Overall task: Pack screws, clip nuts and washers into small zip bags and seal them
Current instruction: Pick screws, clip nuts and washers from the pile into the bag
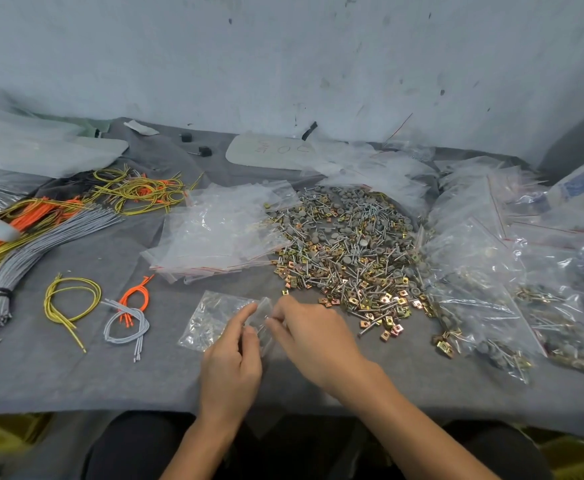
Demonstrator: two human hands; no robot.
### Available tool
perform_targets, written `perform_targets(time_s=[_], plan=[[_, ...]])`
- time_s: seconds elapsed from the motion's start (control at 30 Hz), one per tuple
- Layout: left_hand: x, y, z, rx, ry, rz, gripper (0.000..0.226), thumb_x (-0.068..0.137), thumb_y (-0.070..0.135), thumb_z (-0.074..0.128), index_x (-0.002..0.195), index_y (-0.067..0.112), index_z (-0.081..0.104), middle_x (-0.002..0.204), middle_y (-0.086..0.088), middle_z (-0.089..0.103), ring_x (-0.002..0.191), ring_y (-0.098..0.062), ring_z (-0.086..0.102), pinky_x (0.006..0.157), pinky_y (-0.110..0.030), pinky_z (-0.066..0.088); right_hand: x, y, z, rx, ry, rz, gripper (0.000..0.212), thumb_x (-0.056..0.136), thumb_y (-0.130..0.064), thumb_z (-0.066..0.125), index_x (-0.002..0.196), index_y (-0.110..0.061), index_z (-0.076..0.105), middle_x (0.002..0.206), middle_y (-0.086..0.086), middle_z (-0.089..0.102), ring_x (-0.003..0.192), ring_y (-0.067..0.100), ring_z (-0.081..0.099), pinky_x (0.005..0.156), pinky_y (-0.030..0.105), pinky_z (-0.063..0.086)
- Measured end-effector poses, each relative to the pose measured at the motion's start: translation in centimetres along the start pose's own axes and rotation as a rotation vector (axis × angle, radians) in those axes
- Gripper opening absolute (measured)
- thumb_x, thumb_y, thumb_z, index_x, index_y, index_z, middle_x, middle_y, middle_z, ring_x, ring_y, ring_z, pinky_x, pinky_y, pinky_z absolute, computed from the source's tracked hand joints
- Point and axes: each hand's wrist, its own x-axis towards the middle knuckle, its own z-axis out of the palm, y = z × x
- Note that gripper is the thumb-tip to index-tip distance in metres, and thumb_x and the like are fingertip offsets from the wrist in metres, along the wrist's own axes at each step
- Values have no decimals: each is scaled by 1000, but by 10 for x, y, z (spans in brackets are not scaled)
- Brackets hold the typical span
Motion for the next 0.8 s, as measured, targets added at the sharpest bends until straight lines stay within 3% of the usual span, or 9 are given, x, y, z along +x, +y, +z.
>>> perform_targets(time_s=[0.2, 0.37, 0.5, 0.6, 0.67, 0.8], plan=[[1, -5, 0, 19, 7, 0, 34, 100, 13, 54, 129, 29, 65, 100, -1, 76, 87, -23, 69, 74, -35, 49, 12, -17, 21, -186, 83, 67, 31, 102, -41, 42, 110, -17, 61, 105, 7, 72, 98, 34, 68, 74, 38, 46], [2, -4, 0, -8, 37, -14, 31, 101, 25, 50, 127, 29, 66, 109, 5, 74, 96, -17, 68, 80, -32, 50, 8, -10, 17, 23, 31, 18, 34, 101, -49, 41, 108, -26, 66, 96, 4, 73, 93, 32, 66, 74, 40, 50], [2, -7, 2, -38, 33, -14, 33, 98, 16, 54, 127, 27, 66, 95, -9, 75, 85, -32, 68, 78, -45, 54, 18, 20, -11, 147, 118, 104, 27, 97, -48, 53, 94, -26, 70, 81, -7, 71, 77, 15, 64, 69, 34, 48], [1, -7, 3, -46, 39, -6, 34, 98, 19, 53, 127, 32, 66, 85, -4, 73, 73, -23, 64, 71, -44, 53, 33, 64, -37, -22, 118, 237, 14, 97, -38, 57, 96, -29, 67, 89, -13, 64, 85, 14, 62, 72, 32, 48], [1, -10, 4, -53, 38, -8, 36, 99, 10, 56, 126, 31, 66, 84, -3, 72, 72, -24, 64, 70, -45, 53, 39, 90, -49, -119, 94, 301, 8, 97, -33, 57, 94, -31, 65, 97, -13, 59, 91, 15, 61, 72, 33, 46], [2, -13, 4, -49, 4, -5, 37, 99, 10, 56, 128, 31, 65, 92, -9, 73, 82, -33, 66, 70, -41, 50, 43, 117, -49, -150, -63, 324, 19, 93, -47, 63, 104, -32, 67, 107, -7, 62, 97, 17, 62, 77, 34, 50]])
